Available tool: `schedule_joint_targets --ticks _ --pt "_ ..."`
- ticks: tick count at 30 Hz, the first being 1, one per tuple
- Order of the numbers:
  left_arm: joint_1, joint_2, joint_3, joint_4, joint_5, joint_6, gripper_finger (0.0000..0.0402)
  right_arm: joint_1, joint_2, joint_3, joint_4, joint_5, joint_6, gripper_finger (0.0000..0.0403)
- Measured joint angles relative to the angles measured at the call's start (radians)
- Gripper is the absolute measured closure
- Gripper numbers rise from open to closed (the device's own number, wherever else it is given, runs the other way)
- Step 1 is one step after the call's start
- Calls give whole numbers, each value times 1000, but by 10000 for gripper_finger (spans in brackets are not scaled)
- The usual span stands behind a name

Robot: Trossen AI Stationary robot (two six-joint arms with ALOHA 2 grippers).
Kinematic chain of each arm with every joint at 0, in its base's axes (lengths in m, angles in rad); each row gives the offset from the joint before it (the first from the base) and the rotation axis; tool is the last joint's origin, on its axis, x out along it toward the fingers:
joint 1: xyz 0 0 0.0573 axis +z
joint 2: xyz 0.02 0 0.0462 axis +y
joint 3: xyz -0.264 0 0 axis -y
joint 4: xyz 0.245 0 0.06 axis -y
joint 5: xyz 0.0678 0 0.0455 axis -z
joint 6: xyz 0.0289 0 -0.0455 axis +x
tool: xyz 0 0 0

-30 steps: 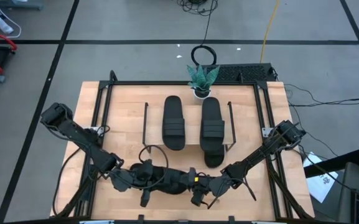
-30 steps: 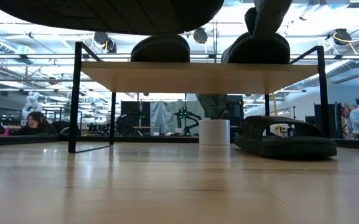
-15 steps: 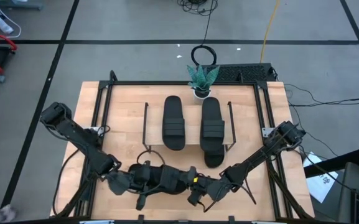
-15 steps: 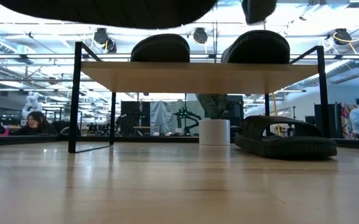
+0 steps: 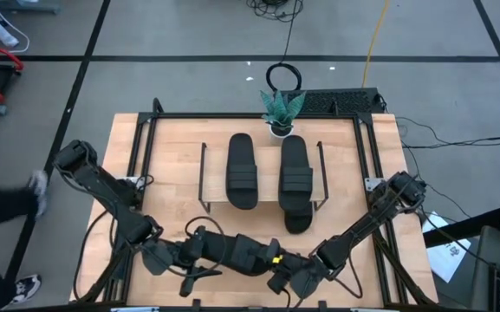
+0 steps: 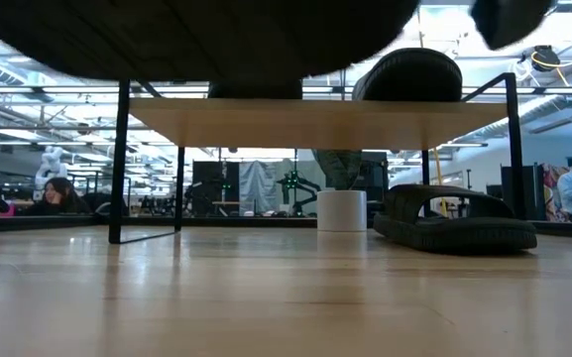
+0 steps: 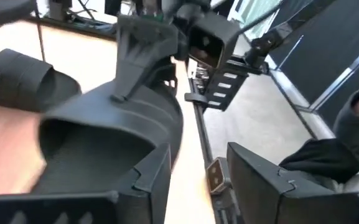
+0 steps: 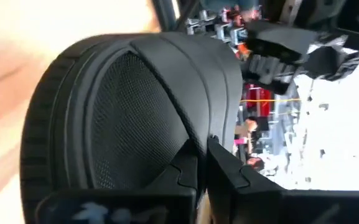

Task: Pick and place slides into the shelf
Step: Put the black slide under the shelf

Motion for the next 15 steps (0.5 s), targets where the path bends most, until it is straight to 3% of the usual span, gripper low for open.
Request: schedule_joint_targets --ticks 8,15 --pt "-34 -21 -1 -21 31 48 245 73 0 -1 -135 169 188 402" --pt "-85 -27 -1 -27 31 56 245 168 0 -1 -267 201 433 402"
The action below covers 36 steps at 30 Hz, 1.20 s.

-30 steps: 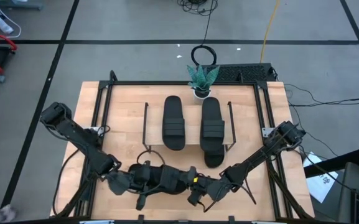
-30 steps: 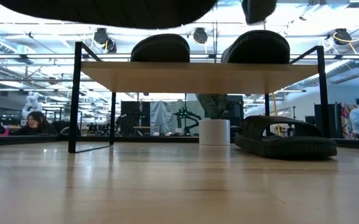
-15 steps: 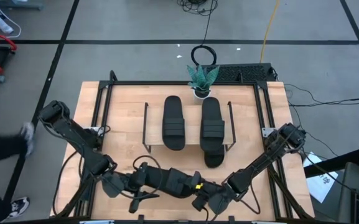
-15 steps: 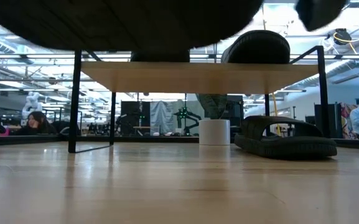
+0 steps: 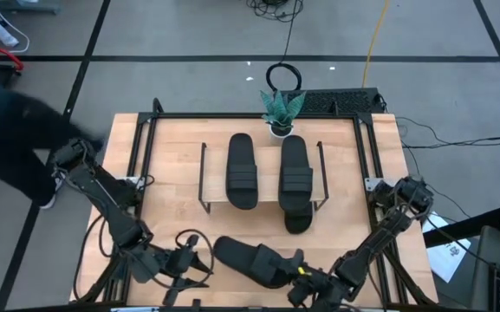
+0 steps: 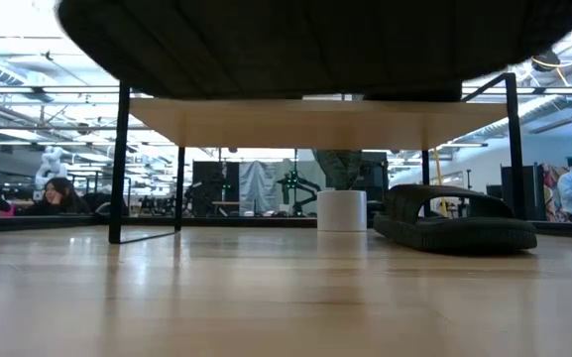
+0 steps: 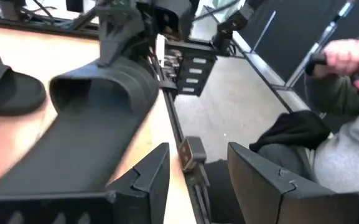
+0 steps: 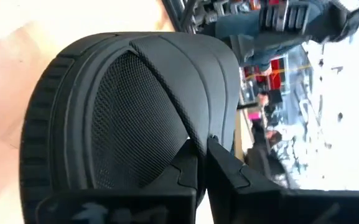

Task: Pick and place slides into the shelf
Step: Put the black slide under the shelf

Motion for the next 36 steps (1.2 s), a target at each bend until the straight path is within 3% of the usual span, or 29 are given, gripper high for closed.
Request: schedule_joint_targets --ticks 7,12,18,25,32,36 --pt "-32 1 0 -1 -40 22 245 6 1 -1 -164 61 339 402" --pt "-38 1 0 2 -62 28 245 -63 17 -1 -237 -9 502 402" --pt "-46 1 0 2 -62 28 245 -155 110 24 -249 -11 475 402" --pt "-51 1 0 1 -63 29 245 -240 201 177 -407 77 489 402" --pt "-51 1 0 0 -61 29 245 -309 237 218 -550 -39 595 402" --pt "-58 1 0 0 -60 36 245 -329 235 219 -640 -48 729 402"
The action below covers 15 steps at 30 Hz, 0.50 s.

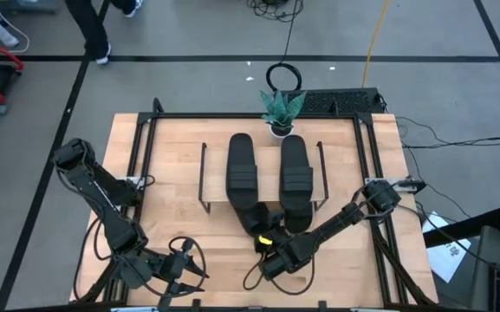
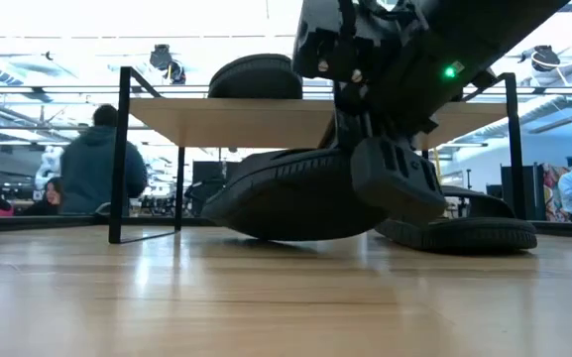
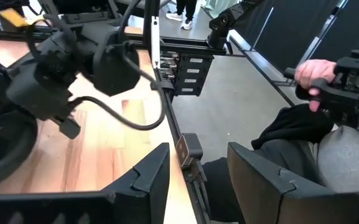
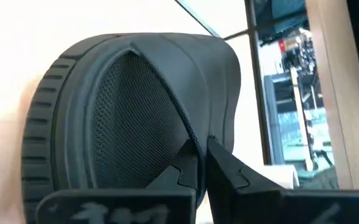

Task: Pick and place slides into the shelf
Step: Put the black slide under the shelf

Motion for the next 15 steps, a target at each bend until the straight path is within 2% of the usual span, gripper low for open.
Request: schedule_joint_targets --ticks 6,12,15 --pt "-9 0 0 1 -15 3 245 -20 0 0 -26 -4 80 402" --pt "-11 0 0 1 -32 -2 245 -57 -1 0 -26 -62 162 400" --pt "-10 0 0 1 -38 -3 245 -66 -1 0 -14 -132 158 397"
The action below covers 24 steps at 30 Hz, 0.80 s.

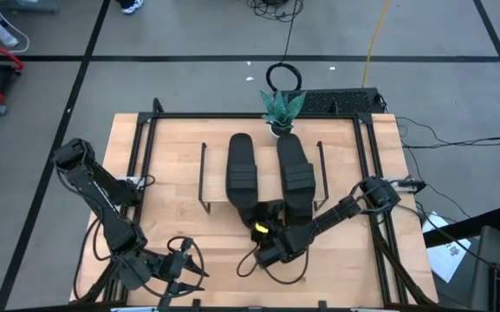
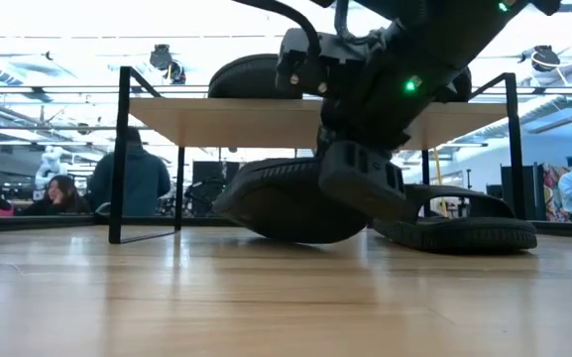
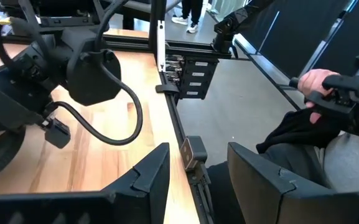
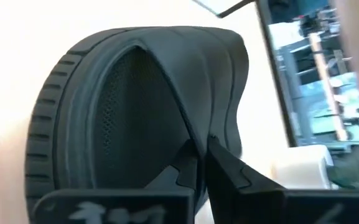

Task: Pick and place slides into the shelf
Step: Put the black slide under the shelf

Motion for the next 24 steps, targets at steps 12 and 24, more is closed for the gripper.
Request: schedule_joint_targets --ticks 12,24 --pt "0 0 0 0 -8 -3 245 -6 -2 2 107 -231 -89 295" --pt "-27 0 0 0 -10 -6 245 58 -39 -2 175 -193 -232 247"
